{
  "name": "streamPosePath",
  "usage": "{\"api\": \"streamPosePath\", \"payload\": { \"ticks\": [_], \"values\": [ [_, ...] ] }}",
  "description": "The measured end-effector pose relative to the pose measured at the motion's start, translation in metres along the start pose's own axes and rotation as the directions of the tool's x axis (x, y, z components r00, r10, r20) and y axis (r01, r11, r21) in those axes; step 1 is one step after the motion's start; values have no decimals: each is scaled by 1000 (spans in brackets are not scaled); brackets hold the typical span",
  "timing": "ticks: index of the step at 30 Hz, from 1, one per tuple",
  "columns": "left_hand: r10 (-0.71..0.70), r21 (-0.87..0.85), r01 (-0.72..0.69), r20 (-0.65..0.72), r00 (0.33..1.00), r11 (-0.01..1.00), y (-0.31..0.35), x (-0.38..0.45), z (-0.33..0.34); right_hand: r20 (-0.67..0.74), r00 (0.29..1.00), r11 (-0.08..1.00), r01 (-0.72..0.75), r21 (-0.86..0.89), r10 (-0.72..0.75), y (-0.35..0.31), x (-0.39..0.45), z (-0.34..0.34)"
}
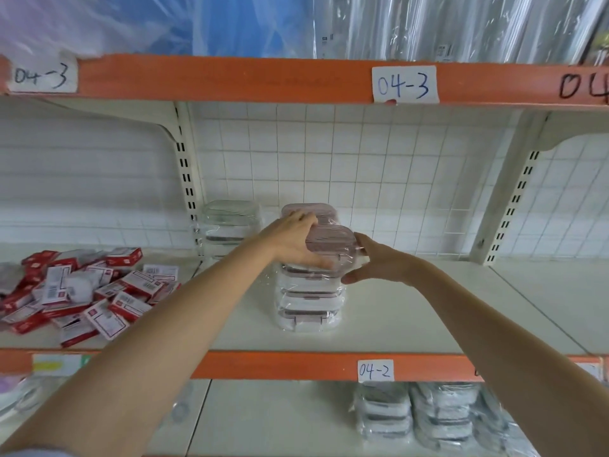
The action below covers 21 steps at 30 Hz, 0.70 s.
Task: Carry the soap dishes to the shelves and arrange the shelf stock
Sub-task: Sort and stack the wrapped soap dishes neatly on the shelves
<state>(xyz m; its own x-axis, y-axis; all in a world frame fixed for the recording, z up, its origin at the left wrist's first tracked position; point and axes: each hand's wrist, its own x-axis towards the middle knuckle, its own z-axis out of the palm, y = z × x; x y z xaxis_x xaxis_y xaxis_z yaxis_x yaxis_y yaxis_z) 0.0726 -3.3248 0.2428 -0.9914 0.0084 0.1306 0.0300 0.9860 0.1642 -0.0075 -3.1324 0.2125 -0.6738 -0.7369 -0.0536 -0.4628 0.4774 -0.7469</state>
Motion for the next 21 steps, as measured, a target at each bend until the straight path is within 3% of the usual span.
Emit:
{"api": "streamPosePath", "payload": {
  "ticks": [4,7,11,21],
  "values": [
    [-163,-201,151,-43,986,968,-28,-21,5,-58,998,1000,12,8,-11,-8,4,3],
    [-252,-320,253,43,967,913,-45,-32,16,-115,993,1000,7,-2,-7,-10,8,11],
    [-276,-435,266,42,960,860,-52,-30,29,-142,990,998,-31,-54,23,-11,14,15],
    [-225,-473,208,21,974,856,-56,-29,41,-205,977,989,-86,-121,59,-15,13,27]
  ]
}}
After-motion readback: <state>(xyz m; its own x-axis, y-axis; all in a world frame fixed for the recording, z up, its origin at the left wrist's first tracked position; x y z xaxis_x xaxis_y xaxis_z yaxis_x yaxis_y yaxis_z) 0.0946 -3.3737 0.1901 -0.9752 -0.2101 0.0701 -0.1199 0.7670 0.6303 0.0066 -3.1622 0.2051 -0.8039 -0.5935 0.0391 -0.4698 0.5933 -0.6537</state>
